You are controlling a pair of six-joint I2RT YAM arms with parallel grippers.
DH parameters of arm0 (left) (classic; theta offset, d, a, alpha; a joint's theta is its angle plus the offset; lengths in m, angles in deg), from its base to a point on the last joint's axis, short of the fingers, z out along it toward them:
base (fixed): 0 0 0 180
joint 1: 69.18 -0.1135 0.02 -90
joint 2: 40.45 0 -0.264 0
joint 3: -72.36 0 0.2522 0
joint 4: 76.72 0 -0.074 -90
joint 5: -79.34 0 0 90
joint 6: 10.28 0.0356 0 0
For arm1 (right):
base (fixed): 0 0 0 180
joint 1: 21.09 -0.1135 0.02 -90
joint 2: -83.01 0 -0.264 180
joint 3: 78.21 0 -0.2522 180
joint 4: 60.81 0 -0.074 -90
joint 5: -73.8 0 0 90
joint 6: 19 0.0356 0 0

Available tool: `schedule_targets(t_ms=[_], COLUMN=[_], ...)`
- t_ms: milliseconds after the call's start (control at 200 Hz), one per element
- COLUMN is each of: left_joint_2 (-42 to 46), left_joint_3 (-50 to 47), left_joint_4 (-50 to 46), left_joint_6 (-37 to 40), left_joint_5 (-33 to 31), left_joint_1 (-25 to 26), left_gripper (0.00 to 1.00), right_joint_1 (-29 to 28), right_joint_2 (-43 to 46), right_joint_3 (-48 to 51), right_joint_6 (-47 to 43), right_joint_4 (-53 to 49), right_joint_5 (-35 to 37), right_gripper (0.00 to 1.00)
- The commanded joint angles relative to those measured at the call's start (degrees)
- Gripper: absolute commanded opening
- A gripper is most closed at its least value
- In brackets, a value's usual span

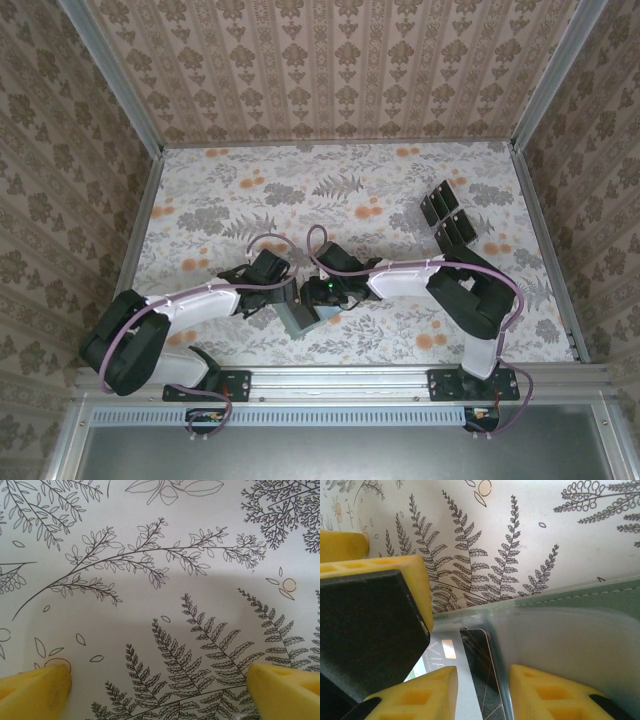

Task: Put the credit cards into the card holder
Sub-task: Insert the credit card into the card slot.

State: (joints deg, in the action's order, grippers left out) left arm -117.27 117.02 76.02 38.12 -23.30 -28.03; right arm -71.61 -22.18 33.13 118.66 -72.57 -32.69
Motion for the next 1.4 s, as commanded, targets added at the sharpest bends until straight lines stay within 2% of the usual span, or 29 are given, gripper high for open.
schedule_targets(t_ms=[0, 300, 480, 690, 995, 1395], left_joint_2=[-1.2, 2.0, 2.4, 1.9, -0.2, -2.8], left_joint_3=[0.0, 2.3, 3.0, 3.4, 3.5, 4.9], left_joint_4=[-1.6, -4.5, -5.0, -3.6, -1.6, -0.7], left_joint_6=[-0.3, 2.8, 3.6, 5.0, 5.3, 5.7], left_joint_5=[4.9, 5.1, 5.5, 7.8, 9.8, 8.4], left_joint_1=[-1.1, -4.5, -4.9, -5.0, -4.3, -2.1], left_gripper=[1.0, 1.0, 1.0, 1.0, 1.0, 1.0], right_joint_1=[0.4, 6.8, 8.2, 7.5, 5.8, 5.9], right_joint_2=[-1.1, 1.1, 3.2, 6.0, 10.0, 7.3], right_joint_3=[0.2, 5.5, 8.2, 7.8, 6.0, 6.9], right_joint_6=[-0.1, 3.2, 8.0, 8.5, 5.8, 4.5], right_joint_4=[-1.2, -2.2, -1.3, 2.1, -0.2, 0.6], right_joint_5=[1.7, 9.5, 14.0, 11.7, 11.3, 11.2], right_gripper=[0.35, 0.36, 0.37, 0.38, 0.4, 0.28])
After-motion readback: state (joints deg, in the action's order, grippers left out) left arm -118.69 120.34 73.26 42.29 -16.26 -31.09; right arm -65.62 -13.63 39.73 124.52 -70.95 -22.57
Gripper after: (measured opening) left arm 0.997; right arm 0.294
